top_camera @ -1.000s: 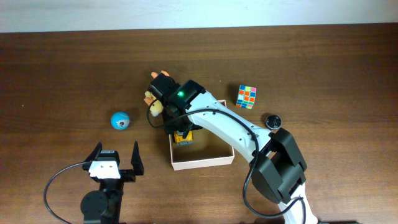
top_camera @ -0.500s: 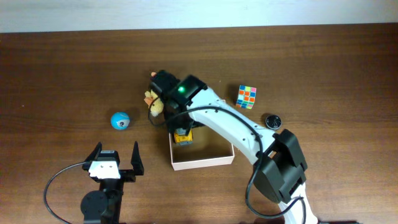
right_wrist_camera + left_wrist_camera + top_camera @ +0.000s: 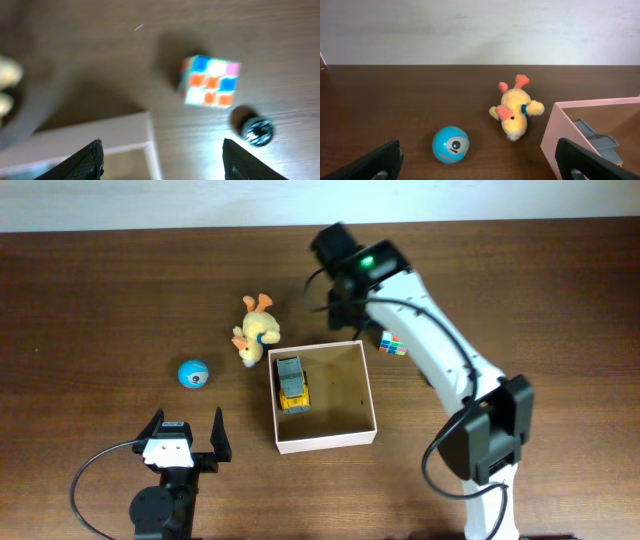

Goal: Pack container
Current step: 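Open the right gripper, release the truck, and lift away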

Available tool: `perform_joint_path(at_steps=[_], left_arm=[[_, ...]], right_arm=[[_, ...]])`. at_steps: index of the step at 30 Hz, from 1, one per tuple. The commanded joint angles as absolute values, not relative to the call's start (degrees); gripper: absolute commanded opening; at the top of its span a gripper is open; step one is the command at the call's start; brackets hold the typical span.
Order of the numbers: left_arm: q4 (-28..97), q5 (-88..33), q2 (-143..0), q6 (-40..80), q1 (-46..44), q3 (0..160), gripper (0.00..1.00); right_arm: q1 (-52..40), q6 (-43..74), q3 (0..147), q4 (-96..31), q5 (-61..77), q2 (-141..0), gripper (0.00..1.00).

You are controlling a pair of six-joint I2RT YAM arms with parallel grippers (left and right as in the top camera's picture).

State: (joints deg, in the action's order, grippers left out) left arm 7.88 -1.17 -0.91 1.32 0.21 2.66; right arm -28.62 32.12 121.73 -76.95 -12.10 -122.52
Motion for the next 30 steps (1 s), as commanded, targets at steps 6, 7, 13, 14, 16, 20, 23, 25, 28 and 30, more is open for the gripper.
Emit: perform_joint_path(at_steps=[6, 7, 13, 14, 16, 20, 23, 25, 28, 30], left_arm=[[7.73, -1.98, -0.67, 1.67, 0.6, 2.07, 0.99], [7.73, -1.98, -0.67, 1.67, 0.6, 2.07, 0.99], [7.73, -1.98, -0.67, 1.67, 0.6, 2.07, 0.99], [7.73, -1.98, -0.67, 1.67, 0.6, 2.07, 0.99], [7.73, -1.98, -0.67, 1.67, 0.6, 2.07, 0.99], [7.73, -1.98, -0.67, 1.67, 0.6, 2.07, 0.99], [7.73, -1.98, -0.67, 1.67, 0.6, 2.07, 0.99], [7.73, -1.98, -0.67, 1.67, 0.6, 2.07, 0.99], [7.73, -1.98, -0.67, 1.67, 0.6, 2.07, 0.99], [7.73, -1.98, -0.67, 1.67, 0.6, 2.07, 0.99]], right_arm=[[-18.96, 30.3, 122.52, -73.58, -14.09, -123.17, 0.77], [-18.26, 29.26, 122.3, -72.86, -13.17, -123.5, 0.79], [-16.12, 26.22, 122.04, -69.52, -10.63, -126.45, 0.8], [-15.94, 26.09, 122.04, -69.17, -10.48, -127.0, 0.8], [-15.64, 25.85, 122.04, -68.97, -10.44, -127.85, 0.8], [-15.62, 23.97, 122.04, -68.4, -9.63, -129.8, 0.83], [-15.31, 23.4, 122.04, -68.71, -9.17, -130.91, 0.84], [-14.92, 22.68, 121.97, -68.73, -8.19, -131.66, 0.85], [-13.87, 22.7, 120.95, -68.47, -7.44, -131.94, 0.86], [-13.02, 22.52, 120.07, -68.23, -6.59, -131.96, 0.87]])
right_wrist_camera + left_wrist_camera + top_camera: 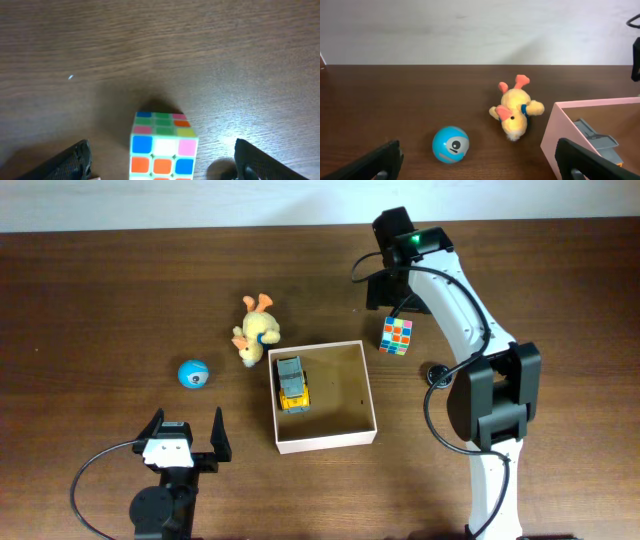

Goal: Pack container
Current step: 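Open the right gripper, release the truck, and lift away, then move the right gripper down over the Rubik's cube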

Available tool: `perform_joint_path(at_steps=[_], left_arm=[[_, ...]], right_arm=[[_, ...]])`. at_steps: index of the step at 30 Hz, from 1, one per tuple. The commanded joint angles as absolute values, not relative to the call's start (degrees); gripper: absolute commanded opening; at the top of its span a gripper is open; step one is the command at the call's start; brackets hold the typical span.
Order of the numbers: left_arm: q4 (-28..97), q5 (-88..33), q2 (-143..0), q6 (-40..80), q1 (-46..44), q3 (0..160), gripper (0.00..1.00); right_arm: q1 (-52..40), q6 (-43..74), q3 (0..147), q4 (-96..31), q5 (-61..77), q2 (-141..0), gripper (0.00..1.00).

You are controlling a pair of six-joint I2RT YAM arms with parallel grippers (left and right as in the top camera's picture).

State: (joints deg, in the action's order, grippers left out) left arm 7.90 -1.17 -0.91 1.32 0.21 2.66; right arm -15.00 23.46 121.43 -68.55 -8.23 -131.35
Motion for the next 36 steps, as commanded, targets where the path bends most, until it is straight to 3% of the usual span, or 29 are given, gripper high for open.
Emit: perform_joint_path(at_steps=[1, 18, 36], left_arm=[[7.73, -1.96, -0.67, 1.67, 0.6, 2.07, 0.99], [7.73, -1.98, -0.67, 1.67, 0.6, 2.07, 0.99], [7.73, -1.98, -0.67, 1.67, 0.6, 2.07, 0.99]], right_arm=[[-12.53, 21.54, 119.39, -67.88, -5.48, -131.96, 0.88], [-10.9, 12.29, 113.67, -63.33, 3.07, -131.96, 0.89], [-10.9, 15.51, 108.47, -63.18, 4.73, -132.81, 0.87]])
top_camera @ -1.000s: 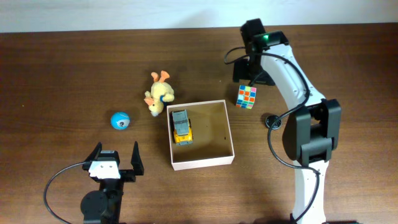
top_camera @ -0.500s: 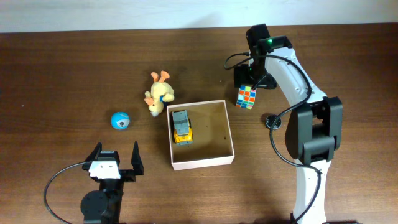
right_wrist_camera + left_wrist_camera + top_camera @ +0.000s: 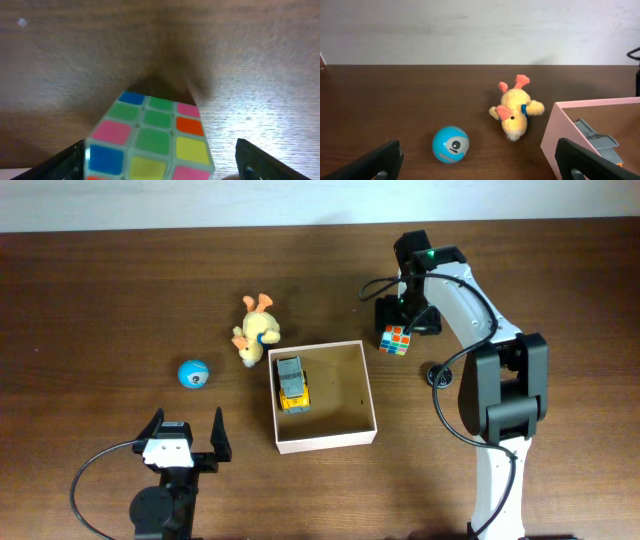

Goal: Pack container
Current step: 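Move the right gripper down over the Rubik's cube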

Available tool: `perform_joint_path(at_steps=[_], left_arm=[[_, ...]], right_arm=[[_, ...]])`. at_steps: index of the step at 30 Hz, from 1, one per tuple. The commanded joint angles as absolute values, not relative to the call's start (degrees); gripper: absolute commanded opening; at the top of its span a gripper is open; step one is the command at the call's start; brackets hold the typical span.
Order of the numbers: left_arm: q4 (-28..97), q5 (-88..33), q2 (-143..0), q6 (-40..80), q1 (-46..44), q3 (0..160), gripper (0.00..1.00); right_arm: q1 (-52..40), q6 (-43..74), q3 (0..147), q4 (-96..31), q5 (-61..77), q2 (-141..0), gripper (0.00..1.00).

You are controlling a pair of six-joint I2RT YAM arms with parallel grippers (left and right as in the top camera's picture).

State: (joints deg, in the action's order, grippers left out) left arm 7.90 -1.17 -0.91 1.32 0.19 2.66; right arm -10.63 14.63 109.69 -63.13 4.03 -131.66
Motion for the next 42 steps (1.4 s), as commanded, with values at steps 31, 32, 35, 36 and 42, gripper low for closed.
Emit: perform_joint_path(at_steps=[31, 32, 35, 36, 42], left_arm=[[7.73, -1.98, -0.67, 1.67, 0.6, 2.07, 0.99], [7.73, -1.98, -0.67, 1.67, 0.6, 2.07, 0.99], [7.73, -1.98, -0.67, 1.67, 0.6, 2.07, 0.99], [7.73, -1.98, -0.67, 1.67, 0.6, 2.07, 0.99], [7.73, -1.98, -0.67, 1.67, 0.6, 2.07, 0.99]], right_arm=[[-10.9, 9.89, 108.38, -62.81, 4.75, -132.81, 0.65], [-10.9, 9.1, 108.38, -62.83, 4.75, -132.81, 0.65], [-10.9, 7.07, 108.38, -63.0, 4.73, -132.81, 0.65], [-10.9, 6.31, 108.38, -63.07, 4.75, -132.81, 0.65], [-10.85, 5.08, 108.38, -63.2, 4.54, -132.81, 0.6]])
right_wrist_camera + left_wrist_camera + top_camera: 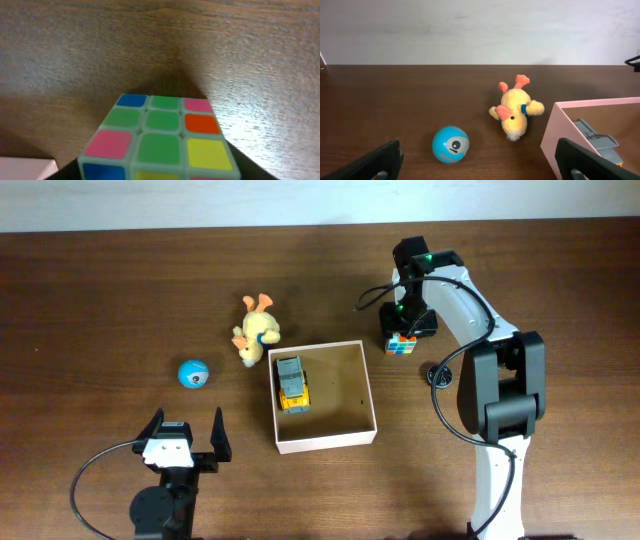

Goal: Pack container

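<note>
A multicoloured puzzle cube (160, 145) sits on the table just right of the pale pink open box (322, 442). My right gripper (159, 172) is down over the cube (402, 347), its dark fingers pressed against both sides. A yellow and grey toy truck (291, 383) lies inside the box at its left. A yellow plush duck (257, 330) and a blue ball (193, 373) lie left of the box. My left gripper (479, 170) stands open at the near edge, facing the ball (450, 144), the duck (515, 112) and the box wall (555, 140).
A small black round piece (437, 376) lies on the table right of the box, beside the right arm's cable. A pale wall runs along the table's far edge. Brown wooden tabletop surrounds everything.
My right gripper has come lower over the cube and its fingers, wide apart before, now touch the cube's sides. The cube sits squarer and slightly right. The left arm has not moved.
My right gripper was open over the box's far right corner, with the cube off to its right. It then stood behind the cube, then close above it with fingers wide. Now it grips the cube on the table. The left gripper stayed open and still.
</note>
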Available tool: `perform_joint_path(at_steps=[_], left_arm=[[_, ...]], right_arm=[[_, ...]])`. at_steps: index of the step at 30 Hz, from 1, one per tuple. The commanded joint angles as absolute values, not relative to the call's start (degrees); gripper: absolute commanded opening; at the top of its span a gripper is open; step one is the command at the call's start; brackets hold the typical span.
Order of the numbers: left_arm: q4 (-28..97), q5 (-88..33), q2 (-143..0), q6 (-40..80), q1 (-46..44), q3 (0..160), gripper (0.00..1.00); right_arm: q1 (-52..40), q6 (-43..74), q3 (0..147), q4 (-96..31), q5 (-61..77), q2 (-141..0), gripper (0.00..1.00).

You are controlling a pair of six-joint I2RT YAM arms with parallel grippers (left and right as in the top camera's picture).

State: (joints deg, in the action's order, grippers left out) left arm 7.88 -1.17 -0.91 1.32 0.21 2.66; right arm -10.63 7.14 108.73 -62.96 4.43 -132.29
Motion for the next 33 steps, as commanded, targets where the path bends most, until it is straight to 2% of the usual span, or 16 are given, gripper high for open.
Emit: perform_joint_path(at_steps=[1, 12, 21, 24, 26, 33], left_arm=[[7.73, -1.98, -0.67, 1.67, 0.6, 2.07, 0.99], [7.73, -1.98, -0.67, 1.67, 0.6, 2.07, 0.99], [7.73, -1.98, -0.67, 1.67, 0.6, 2.07, 0.99], [7.73, -1.98, -0.67, 1.67, 0.6, 2.07, 0.99], [7.73, -1.98, -0.67, 1.67, 0.6, 2.07, 0.99], [7.73, -1.98, -0.67, 1.67, 0.6, 2.07, 0.99]], right_arm=[[-10.85, 4.82, 108.38, -63.2, 4.54, -132.81, 0.58], [-10.85, 4.67, 109.89, -64.97, 4.54, -132.68, 0.59], [-10.85, 3.64, 123.57, -74.0, 4.54, -132.46, 0.59], [-10.85, 2.15, 126.48, -75.07, 4.23, -132.46, 0.59], [-10.83, 1.67, 126.89, -75.0, 3.79, -132.46, 0.63], [-10.79, -0.51, 126.65, -74.78, 0.58, -132.49, 0.65]])
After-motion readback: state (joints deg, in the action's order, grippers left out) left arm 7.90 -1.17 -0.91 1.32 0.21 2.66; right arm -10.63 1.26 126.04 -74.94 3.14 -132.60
